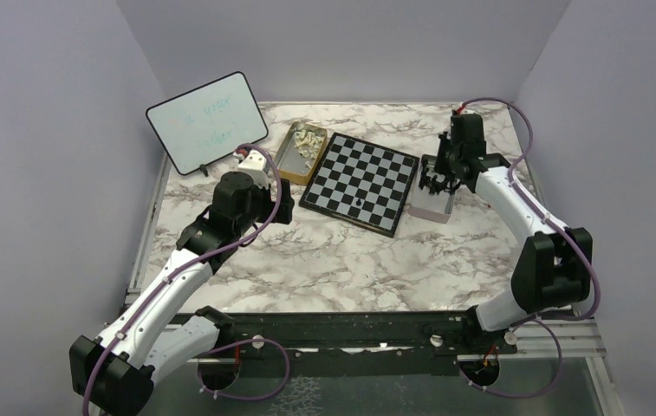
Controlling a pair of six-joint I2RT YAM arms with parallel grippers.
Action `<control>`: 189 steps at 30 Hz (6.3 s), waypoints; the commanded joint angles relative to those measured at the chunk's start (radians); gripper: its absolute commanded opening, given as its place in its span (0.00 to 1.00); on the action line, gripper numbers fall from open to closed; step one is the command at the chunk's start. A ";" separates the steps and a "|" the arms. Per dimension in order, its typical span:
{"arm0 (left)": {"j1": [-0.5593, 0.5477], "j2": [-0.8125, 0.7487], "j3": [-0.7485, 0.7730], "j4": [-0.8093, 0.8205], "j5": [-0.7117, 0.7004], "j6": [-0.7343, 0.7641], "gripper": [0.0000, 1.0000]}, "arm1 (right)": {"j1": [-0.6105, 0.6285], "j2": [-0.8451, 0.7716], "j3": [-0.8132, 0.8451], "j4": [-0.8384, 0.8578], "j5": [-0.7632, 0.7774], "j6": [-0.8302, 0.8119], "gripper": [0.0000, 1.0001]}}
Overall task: Set up the chess pieces on the board
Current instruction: Pick up the chess piece from the storage box, then place the chess piece on the chessboard, then pick up the chess piece from the storage box.
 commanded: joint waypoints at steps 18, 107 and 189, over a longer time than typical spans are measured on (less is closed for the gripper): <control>-0.006 -0.054 -0.002 0.002 -0.050 0.001 0.99 | 0.460 0.011 -0.046 0.000 0.055 0.079 0.14; -0.006 -0.064 -0.004 0.003 -0.029 0.001 0.99 | 0.520 0.287 0.016 0.068 0.169 0.098 0.15; -0.007 -0.058 -0.008 0.012 0.014 0.006 0.99 | 0.006 0.278 0.114 0.097 0.231 -0.082 0.34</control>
